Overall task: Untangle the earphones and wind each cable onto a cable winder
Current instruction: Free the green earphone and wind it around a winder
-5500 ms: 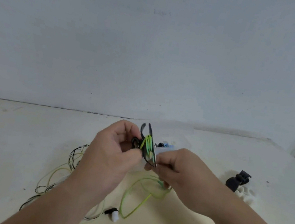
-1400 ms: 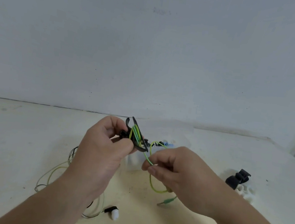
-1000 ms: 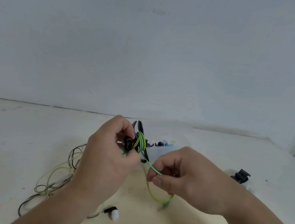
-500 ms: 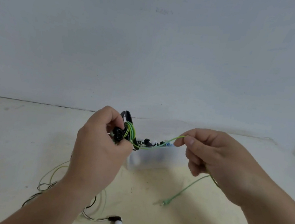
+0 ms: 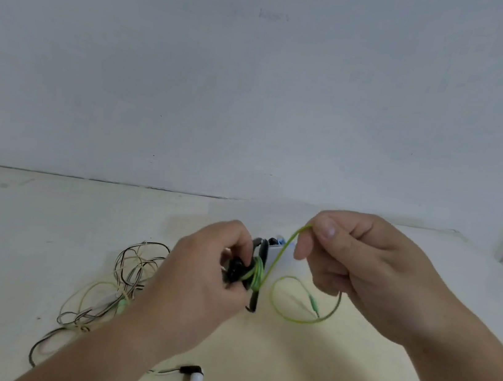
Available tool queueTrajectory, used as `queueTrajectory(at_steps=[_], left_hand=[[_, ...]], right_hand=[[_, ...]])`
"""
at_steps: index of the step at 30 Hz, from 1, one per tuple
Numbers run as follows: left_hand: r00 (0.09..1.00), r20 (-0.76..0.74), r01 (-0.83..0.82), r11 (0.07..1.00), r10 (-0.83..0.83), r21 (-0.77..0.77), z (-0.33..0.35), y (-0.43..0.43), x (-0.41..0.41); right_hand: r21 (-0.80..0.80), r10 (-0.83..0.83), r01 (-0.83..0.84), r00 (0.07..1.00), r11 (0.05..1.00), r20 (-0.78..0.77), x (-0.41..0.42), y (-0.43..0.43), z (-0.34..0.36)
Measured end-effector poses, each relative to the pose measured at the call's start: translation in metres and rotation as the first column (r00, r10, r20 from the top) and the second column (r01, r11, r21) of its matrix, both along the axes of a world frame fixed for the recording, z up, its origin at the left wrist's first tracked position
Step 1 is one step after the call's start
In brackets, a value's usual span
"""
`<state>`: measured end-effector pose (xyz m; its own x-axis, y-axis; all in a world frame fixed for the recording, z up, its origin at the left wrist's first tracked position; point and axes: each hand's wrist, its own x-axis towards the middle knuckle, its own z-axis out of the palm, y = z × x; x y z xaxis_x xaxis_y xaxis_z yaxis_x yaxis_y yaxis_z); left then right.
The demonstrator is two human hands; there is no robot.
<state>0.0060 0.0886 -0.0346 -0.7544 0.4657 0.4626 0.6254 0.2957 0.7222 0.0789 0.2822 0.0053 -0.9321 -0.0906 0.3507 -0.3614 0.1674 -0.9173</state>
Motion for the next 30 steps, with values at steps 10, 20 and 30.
queueTrajectory(at_steps=[10, 20, 30], left_hand=[[0.873, 0.295, 0.332, 0.916, -0.389, 0.225, 0.003, 0.007, 0.009], [0.946, 0.206, 0.137, 0.881, -0.252, 0.452, 0.012, 0.005, 0.004], [0.974, 0.2, 0.016, 0.919, -0.102, 0.393, 0.015, 0.0, -0.002]], right_hand=[[0.303, -0.472, 0.487, 0.873, 0.819, -0.125, -0.017, -0.001, -0.013], [0.568, -0.237, 0.031, 0.926, 0.823, 0.293, -0.013, -0.026, -0.021], [0.554, -0.055, -0.1, 0.965, 0.826, 0.257, -0.008, -0.027, -0.014]])
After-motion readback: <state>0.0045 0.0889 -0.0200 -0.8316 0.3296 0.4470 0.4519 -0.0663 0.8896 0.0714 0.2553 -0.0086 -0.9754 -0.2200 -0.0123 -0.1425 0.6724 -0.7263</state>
